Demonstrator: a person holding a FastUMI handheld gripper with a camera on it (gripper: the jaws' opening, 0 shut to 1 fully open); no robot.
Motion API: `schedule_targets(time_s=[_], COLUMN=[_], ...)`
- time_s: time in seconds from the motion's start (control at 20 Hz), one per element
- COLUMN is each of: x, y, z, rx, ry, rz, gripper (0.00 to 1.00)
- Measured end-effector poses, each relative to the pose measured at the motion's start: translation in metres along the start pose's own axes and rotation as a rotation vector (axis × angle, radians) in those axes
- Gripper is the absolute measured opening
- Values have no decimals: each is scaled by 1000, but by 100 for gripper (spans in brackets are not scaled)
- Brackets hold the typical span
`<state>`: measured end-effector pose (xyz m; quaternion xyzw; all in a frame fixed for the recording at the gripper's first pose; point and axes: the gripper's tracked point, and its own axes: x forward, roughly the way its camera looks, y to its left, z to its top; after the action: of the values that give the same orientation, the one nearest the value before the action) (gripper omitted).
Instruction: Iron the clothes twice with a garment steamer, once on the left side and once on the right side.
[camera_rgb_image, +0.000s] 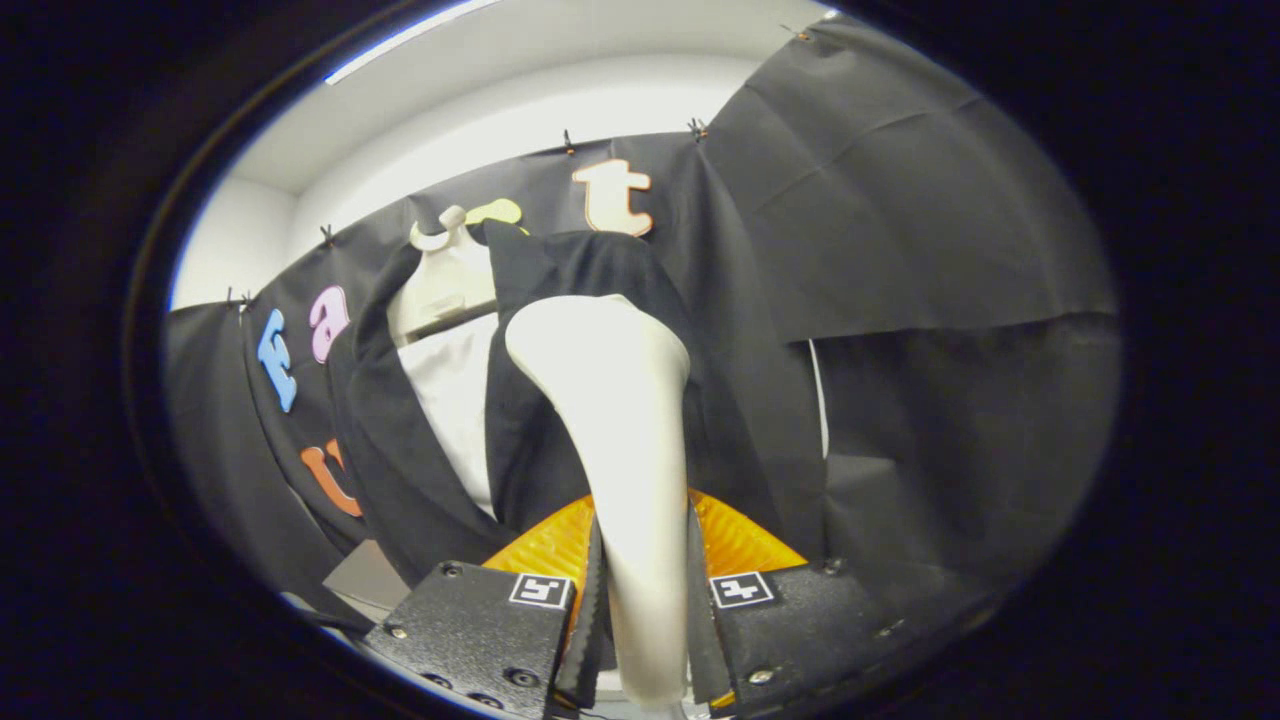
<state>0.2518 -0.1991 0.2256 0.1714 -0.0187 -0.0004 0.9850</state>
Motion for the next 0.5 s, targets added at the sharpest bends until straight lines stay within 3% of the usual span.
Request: schedule_targets(time_s=[0.15,0.5], x=[21,45], y=[14,23], z=[19,17], rx=[-12,-67], ry=[-18,-9], rz=[19,-56], gripper=[37,38])
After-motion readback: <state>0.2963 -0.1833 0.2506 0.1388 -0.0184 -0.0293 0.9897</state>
